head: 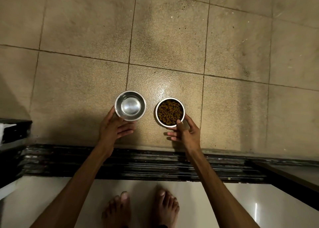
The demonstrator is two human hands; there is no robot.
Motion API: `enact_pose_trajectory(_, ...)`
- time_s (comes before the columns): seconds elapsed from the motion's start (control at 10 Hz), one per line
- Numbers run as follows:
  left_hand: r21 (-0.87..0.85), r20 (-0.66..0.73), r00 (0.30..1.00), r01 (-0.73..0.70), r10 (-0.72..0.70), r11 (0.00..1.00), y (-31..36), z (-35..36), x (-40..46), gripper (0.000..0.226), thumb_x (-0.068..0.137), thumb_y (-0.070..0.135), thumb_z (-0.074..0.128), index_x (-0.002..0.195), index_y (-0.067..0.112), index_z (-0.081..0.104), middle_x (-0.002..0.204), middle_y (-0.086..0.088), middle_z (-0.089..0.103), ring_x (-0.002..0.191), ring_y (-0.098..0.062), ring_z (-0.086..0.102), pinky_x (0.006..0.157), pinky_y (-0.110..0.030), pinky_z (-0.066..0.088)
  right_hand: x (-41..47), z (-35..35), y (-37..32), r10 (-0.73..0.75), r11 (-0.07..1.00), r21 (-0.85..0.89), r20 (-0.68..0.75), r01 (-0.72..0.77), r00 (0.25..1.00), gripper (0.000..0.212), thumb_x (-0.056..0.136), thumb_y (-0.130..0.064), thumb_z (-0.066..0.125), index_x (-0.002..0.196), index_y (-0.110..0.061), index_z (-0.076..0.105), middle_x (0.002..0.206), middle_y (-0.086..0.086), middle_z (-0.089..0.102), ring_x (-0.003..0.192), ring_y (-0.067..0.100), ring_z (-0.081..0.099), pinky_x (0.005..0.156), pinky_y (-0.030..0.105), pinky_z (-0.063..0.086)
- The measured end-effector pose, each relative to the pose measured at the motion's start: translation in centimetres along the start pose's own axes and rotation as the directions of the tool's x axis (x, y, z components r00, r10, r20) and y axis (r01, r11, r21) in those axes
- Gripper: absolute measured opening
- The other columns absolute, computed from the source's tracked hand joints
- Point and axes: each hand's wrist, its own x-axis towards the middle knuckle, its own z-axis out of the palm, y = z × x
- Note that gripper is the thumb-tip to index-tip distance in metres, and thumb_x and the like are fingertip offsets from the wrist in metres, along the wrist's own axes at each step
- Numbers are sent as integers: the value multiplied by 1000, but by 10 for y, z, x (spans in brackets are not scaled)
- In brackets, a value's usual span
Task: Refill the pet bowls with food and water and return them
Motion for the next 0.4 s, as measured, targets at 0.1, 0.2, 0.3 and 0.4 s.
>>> enact_pose_trajectory(0.1,3,-1,1000,8,-8,1000,4,-1,-5,55,103,25,62,155,33,45,114,-19,77,102,-40,75,78,-38,65,-3,-2,-2,-9,1000,-13,-12,9,1000,48,104,-15,61,150,-18,51,86,22,78,64,26,77,61,36,64)
enact_pose_trajectory(0.2,7,-63,998,-14,14,1000,8,0,-11,55,103,16,62,153,32,48,107,-21,78,94,-37,76,73,-34,65,-4,-3,-4,0,1000,-6,-88,-1,996,39,102,-15,64,141,-13,59,89,22,78,67,27,77,62,35,65)
enact_pose_trajectory(0.3,66,-189,982,-16,29,998,9,1,-14,51,102,3,57,149,24,54,99,-19,76,80,-30,73,66,-31,64,-8,-5,-2,-77,990,-135,-221,47,972,26,101,-16,67,127,-12,70,90,13,80,77,27,78,72,44,66)
enact_pose_trajectory(0.4,309,-316,932,-77,178,948,12,8,-22,35,100,13,56,133,16,66,92,-6,72,80,-23,66,73,-36,56,-15,-4,-5,-327,871,-464,-303,161,895,17,98,-24,69,111,-21,78,98,-4,81,91,15,77,85,48,64)
